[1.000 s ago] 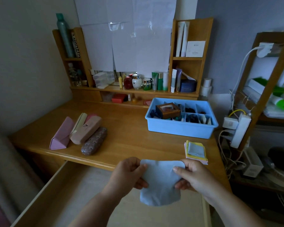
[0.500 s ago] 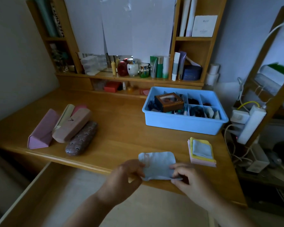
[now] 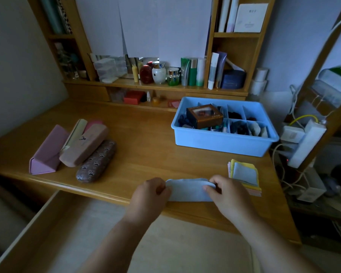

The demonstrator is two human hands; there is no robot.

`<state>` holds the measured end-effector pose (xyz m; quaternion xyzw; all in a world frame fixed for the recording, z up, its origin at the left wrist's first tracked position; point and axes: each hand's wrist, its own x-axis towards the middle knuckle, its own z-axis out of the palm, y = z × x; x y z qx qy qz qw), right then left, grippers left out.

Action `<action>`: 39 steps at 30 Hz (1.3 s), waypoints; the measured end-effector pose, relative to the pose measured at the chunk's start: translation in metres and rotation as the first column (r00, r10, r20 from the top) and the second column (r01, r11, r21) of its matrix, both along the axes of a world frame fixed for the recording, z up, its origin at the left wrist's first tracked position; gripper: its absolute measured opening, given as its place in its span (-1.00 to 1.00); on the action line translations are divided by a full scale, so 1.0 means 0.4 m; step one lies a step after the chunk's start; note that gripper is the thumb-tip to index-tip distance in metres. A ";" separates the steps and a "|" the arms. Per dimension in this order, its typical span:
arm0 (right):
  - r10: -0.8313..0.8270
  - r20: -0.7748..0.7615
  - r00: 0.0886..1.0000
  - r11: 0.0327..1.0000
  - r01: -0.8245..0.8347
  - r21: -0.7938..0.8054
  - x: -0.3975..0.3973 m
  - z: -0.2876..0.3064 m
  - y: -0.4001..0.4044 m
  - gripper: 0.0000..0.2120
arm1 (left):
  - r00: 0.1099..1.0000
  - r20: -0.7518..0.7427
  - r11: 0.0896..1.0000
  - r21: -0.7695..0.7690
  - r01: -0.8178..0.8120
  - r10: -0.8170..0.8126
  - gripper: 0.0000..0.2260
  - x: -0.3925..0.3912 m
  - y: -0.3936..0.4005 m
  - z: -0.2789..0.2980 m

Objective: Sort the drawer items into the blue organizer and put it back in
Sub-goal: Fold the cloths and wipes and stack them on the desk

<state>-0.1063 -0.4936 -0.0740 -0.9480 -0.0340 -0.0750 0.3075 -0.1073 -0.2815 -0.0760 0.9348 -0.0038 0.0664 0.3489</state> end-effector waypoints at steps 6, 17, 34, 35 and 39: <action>-0.124 -0.003 0.992 0.952 0.118 -0.282 0.043 0.000 0.046 -0.79 | 0.994 -0.022 0.986 0.133 -0.102 0.106 -0.76 0.016 -0.021 -0.001; -0.085 0.039 0.996 0.898 0.094 -0.429 0.064 -0.014 0.072 -0.86 | 0.990 -0.010 0.948 0.291 -0.129 0.138 -0.82 0.033 -0.037 -0.009; 0.450 0.002 0.893 0.816 -0.410 -0.408 -0.019 -0.028 0.048 -0.67 | 0.865 -0.090 0.621 0.660 0.424 -0.494 -0.67 0.021 -0.030 0.018; 0.430 -0.010 0.903 0.805 -0.388 -0.449 -0.034 -0.031 0.044 -0.61 | 0.881 -0.068 0.651 0.648 0.397 -0.469 -0.66 0.017 -0.035 0.024; 0.438 -0.094 0.894 0.776 -0.429 -0.463 -0.083 -0.024 0.034 -0.37 | 0.866 0.095 0.831 0.349 0.432 -0.490 -0.48 -0.042 -0.102 0.011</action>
